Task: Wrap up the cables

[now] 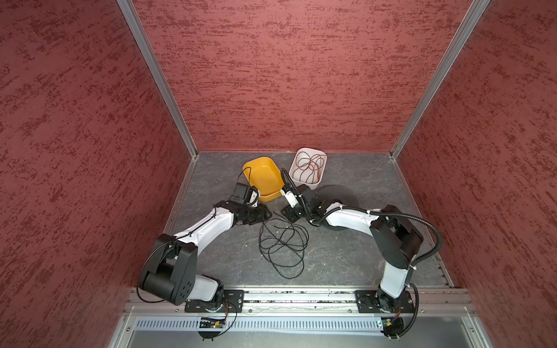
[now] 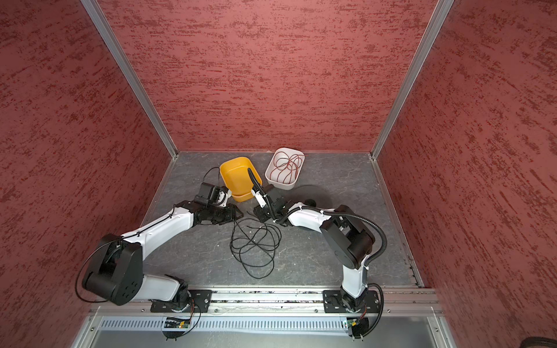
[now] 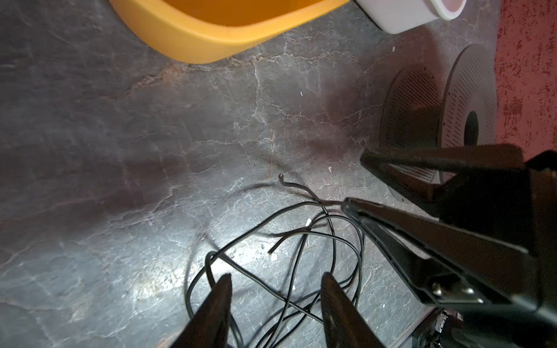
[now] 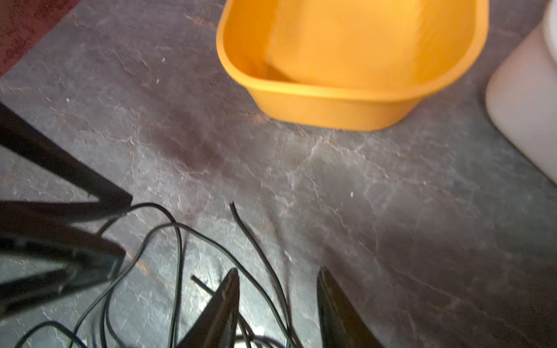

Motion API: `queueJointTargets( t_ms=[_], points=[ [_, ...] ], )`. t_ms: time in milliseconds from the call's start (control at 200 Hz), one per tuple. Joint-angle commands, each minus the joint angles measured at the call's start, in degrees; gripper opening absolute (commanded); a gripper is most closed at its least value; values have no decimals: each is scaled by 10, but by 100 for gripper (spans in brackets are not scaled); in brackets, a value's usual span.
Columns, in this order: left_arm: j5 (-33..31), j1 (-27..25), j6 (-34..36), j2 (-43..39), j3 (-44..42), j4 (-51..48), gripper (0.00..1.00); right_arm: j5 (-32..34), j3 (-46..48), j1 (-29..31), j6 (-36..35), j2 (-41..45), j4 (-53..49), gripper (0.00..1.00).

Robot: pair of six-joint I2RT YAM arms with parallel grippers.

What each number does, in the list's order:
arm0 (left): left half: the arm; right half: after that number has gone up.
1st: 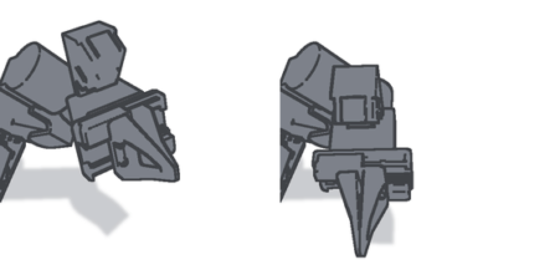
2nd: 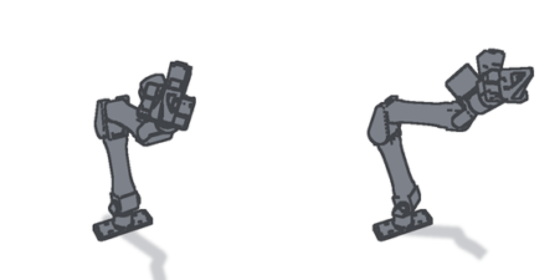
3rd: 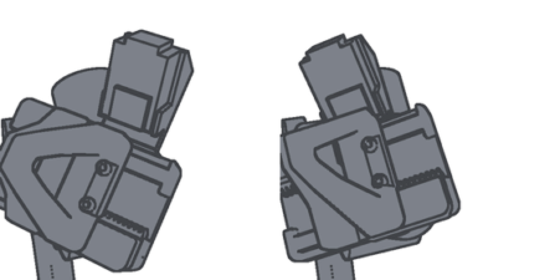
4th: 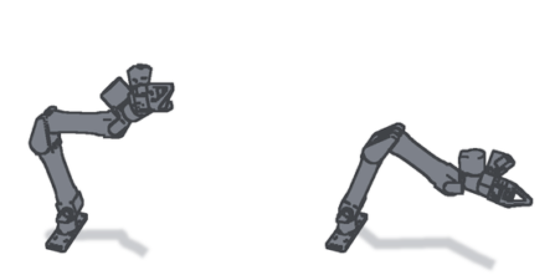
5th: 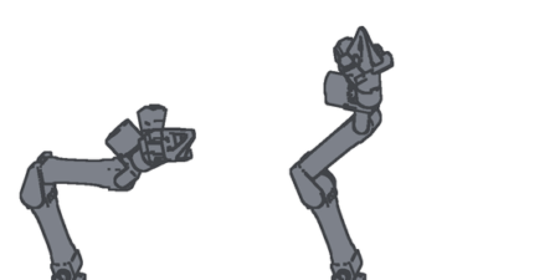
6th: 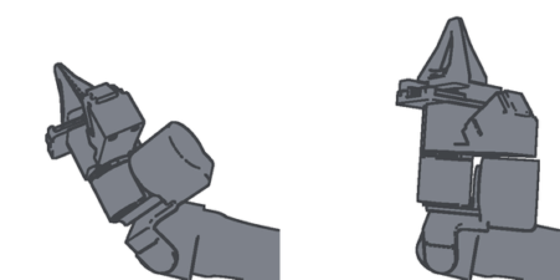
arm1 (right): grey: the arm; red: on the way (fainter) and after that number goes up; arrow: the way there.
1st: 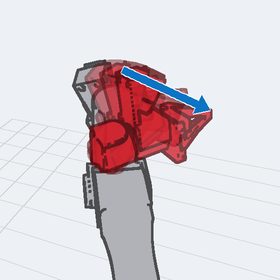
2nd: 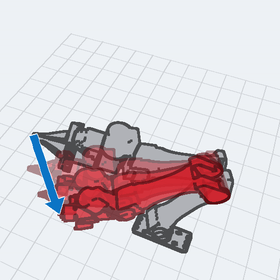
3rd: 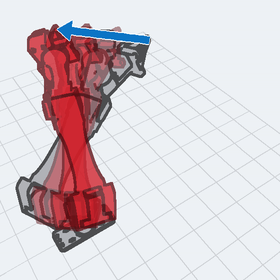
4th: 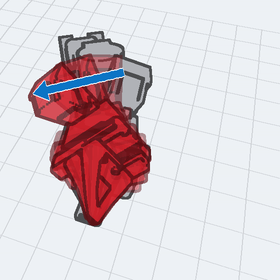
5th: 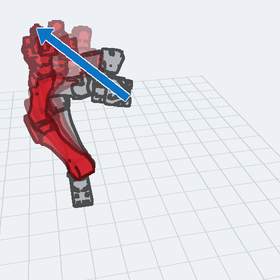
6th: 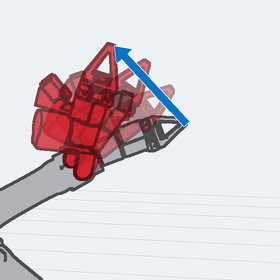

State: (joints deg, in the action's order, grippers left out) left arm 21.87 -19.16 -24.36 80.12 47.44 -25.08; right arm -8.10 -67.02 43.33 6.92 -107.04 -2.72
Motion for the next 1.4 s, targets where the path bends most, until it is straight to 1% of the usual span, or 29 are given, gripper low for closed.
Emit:
queueJointTargets(
  t_ms=[0, 80, 205, 296, 451, 546, 646, 731, 802, 837, 1012, 1197, 1282, 1398],
  points=[
    [-8, -3, -3, -23, -7, -2, 49, -29, -38, -2, -1, -31, 31, 47],
    [-6, -4, -3, -28, -11, -6, 48, -47, -54, -2, -7, -51, 32, 50],
    [-5, -8, -3, -36, -13, -10, 48, -52, -72, -2, -8, -73, 33, 50],
    [-3, -13, -2, -42, -11, -11, 48, -74, -80, -2, -11, -86, 34, 48],
    [-4, -30, -6, -47, 2, -19, 48, -81, -92, -1, -10, -107, 27, 44],
    [-8, -39, -12, -44, 5, -19, 47, -81, -91, -1, -6, -113, 29, 35],
    [-4, -44, -25, -41, 0, -12, 47, -76, -85, 0, -4, -111, 31, 22],
    [-3, -49, -33, -39, 0, -6, 47, -75, -76, -1, -3, -106, 35, 15],
    [-2, -55, -37, -36, 2, -5, 47, -56, -67, -1, 0, -100, 39, 3],
    [-2, -58, -38, -34, 4, -5, 47, -43, -61, -2, 3, -94, 43, 0],
    [-4, -70, -41, -20, 12, -5, 47, 32, -10, -9, 25, -29, 78, 0],
    [-5, -75, -49, 2, 10, 3, 47, 109, 25, -20, 40, 57, 68, 0],
    [-4, -77, -52, 17, 12, 8, 47, 124, 32, -24, 38, 83, 58, 0],
    [-7, -84, -58, 32, 11, 24, 47, 129, 47, -27, 38, 107, 63, 0]
  ],
)
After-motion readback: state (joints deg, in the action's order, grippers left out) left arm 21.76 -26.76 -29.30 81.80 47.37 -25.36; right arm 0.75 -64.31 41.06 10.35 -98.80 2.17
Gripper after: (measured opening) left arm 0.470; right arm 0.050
